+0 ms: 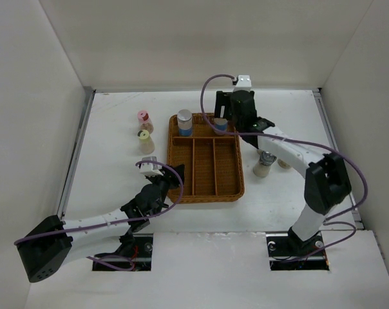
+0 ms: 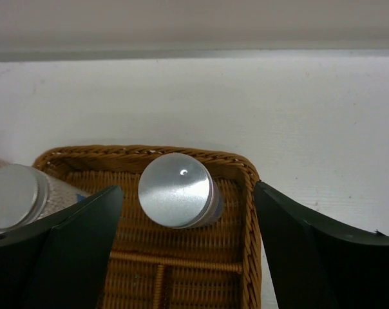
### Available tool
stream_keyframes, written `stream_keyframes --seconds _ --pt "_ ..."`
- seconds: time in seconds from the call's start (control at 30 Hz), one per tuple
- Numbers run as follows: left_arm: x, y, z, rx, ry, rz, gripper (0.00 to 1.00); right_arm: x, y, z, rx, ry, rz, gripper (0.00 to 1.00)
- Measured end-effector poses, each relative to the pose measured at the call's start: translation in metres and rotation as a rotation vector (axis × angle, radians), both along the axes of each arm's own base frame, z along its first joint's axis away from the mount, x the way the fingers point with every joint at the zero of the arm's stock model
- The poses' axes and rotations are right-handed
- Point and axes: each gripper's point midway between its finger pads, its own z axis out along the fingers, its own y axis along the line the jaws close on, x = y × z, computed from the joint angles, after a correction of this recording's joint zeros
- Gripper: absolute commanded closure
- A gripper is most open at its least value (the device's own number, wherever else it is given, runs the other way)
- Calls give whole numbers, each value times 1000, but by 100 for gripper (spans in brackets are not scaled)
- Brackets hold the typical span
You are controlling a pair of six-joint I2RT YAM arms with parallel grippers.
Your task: Organize the condiment bottles
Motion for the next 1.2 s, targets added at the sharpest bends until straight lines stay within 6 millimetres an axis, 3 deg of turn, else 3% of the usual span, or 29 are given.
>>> stream_keyframes --seconds 0.1,0.2,0.27,0.33,0.43,0.47,0.6,0.77,0.97,1.13,1.2 --pt "0 0 0 0 -1 0 50 -18 -13 32 36 -63 -7 25" --pt "0 0 1 -2 -2 -1 50 -46 -35 49 59 -106 -31 63" --pt "0 0 1 -2 -2 0 49 -67 -52 49 69 -114 -57 68" --pt "0 0 1 -3 -2 -1 49 -86 -71 42 75 -104 -93 63" --pt "0 0 1 -3 -1 -2 49 -113 -99 22 64 -57 -158 24" --pt "0 0 1 -3 -1 -1 49 -122 -108 14 53 -35 -183 16" --pt "0 -1 1 -3 -2 -3 49 -149 -134 -18 7 60 -249 2" --pt "-1 -1 1 -6 -1 -6 48 -166 -148 -54 -40 171 -284 0" --pt "-1 -2 1 -8 0 -9 48 -166 -154 -79 -49 250 -298 2" --pt "-1 -2 1 -8 0 -10 48 -160 -155 -91 -42 283 -295 13" --pt "-1 -2 1 -8 0 -10 48 -159 -154 -96 -43 296 -292 24"
